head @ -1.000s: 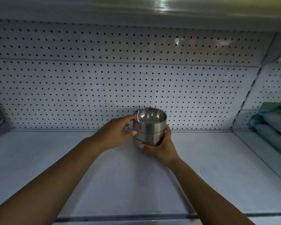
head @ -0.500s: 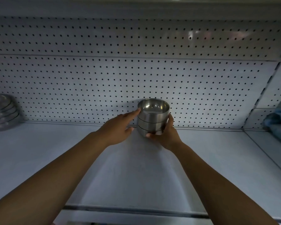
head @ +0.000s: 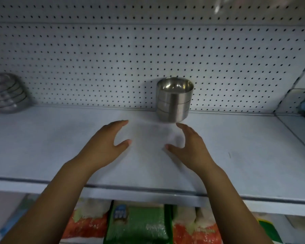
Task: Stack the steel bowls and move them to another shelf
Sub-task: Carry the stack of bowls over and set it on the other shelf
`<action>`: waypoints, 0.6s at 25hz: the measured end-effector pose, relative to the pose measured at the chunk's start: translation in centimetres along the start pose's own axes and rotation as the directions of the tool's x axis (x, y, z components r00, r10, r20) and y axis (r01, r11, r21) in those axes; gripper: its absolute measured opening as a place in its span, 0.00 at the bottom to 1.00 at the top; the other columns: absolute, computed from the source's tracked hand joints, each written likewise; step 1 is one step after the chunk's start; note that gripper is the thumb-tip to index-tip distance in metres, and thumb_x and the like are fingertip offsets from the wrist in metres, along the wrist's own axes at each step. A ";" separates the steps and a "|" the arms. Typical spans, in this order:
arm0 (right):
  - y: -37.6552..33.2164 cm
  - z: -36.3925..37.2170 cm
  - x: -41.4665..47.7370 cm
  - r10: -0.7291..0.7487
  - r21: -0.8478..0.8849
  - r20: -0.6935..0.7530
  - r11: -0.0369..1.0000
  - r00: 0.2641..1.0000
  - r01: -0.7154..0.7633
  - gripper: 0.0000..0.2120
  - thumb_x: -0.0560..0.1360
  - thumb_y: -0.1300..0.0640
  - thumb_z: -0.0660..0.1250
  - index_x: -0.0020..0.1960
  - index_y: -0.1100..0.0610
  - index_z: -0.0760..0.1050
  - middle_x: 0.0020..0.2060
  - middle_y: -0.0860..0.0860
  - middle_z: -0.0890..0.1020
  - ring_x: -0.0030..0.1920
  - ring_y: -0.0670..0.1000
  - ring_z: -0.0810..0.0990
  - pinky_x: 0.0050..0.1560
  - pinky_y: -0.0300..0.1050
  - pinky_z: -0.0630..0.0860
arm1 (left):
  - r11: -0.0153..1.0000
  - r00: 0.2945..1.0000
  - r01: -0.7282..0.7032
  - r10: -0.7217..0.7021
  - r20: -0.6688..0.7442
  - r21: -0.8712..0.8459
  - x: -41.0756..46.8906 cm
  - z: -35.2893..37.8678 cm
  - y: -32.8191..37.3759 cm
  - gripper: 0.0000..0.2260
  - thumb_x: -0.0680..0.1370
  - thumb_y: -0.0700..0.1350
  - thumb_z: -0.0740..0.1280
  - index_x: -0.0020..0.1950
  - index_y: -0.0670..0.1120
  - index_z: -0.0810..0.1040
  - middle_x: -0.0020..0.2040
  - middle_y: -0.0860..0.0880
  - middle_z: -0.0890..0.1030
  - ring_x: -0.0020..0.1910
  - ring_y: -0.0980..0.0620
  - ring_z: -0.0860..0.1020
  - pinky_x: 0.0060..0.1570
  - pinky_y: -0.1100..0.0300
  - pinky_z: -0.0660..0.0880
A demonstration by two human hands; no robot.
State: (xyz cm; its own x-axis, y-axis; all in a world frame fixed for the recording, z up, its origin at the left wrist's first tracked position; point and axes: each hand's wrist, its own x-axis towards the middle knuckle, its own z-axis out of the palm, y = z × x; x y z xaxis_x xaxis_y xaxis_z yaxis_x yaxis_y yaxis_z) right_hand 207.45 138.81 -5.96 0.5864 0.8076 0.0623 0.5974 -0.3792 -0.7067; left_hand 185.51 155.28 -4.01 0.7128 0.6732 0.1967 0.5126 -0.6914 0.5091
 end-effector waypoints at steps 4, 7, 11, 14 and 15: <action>-4.1 2.1 -3.8 -0.163 0.040 -0.004 0.986 0.987 0.163 0.36 0.77 0.43 0.74 0.80 0.46 0.63 0.77 0.43 0.68 0.77 0.46 0.65 0.69 0.34 0.58 | 0.981 0.964 0.133 -0.162 -0.210 -0.144 -9.0 -2.1 -1.9 0.26 0.78 0.53 0.71 0.76 0.56 0.70 0.71 0.62 0.70 0.68 0.65 0.67 0.68 0.65 0.62; -8.6 5.5 -6.0 -0.324 0.083 0.076 0.944 0.943 0.318 0.33 0.78 0.44 0.73 0.79 0.45 0.65 0.76 0.41 0.69 0.76 0.43 0.65 0.70 0.33 0.58 | 0.945 0.889 0.291 -0.324 -0.323 -0.147 -17.0 -3.4 -4.7 0.25 0.77 0.48 0.74 0.73 0.53 0.74 0.69 0.57 0.75 0.64 0.62 0.70 0.64 0.67 0.64; -15.1 12.8 -10.6 -0.504 0.213 0.304 0.863 0.808 0.458 0.27 0.78 0.50 0.75 0.75 0.48 0.72 0.70 0.40 0.74 0.73 0.44 0.69 0.71 0.34 0.62 | 0.840 0.735 0.530 -0.523 -0.433 -0.115 -29.5 -5.8 -7.5 0.24 0.76 0.48 0.74 0.72 0.49 0.75 0.65 0.55 0.77 0.62 0.55 0.75 0.61 0.70 0.63; -19.1 19.0 -16.1 -0.565 0.305 0.467 0.825 0.680 0.476 0.23 0.76 0.54 0.76 0.70 0.49 0.76 0.62 0.38 0.75 0.65 0.42 0.73 0.70 0.41 0.69 | 0.686 0.540 0.706 -0.684 -0.490 -0.180 -40.2 -7.0 -7.4 0.24 0.77 0.49 0.73 0.73 0.49 0.75 0.69 0.51 0.78 0.69 0.50 0.74 0.66 0.60 0.65; -20.7 21.3 -18.6 -0.597 0.336 0.515 0.800 0.615 0.496 0.22 0.76 0.54 0.76 0.69 0.50 0.77 0.63 0.39 0.76 0.65 0.42 0.73 0.70 0.43 0.70 | 0.616 0.446 0.756 -0.733 -0.514 -0.221 -44.4 -7.5 -7.0 0.24 0.77 0.49 0.73 0.73 0.50 0.75 0.69 0.51 0.78 0.69 0.49 0.74 0.66 0.60 0.65</action>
State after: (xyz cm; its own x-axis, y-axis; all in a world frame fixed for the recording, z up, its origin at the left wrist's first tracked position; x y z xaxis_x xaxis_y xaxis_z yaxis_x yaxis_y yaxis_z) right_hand 172.53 141.23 -7.52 -0.2782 0.9556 0.0975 0.5852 0.2492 -0.7716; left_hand 146.65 132.22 -10.02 -0.3036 0.9417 0.1452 0.7488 0.1416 0.6475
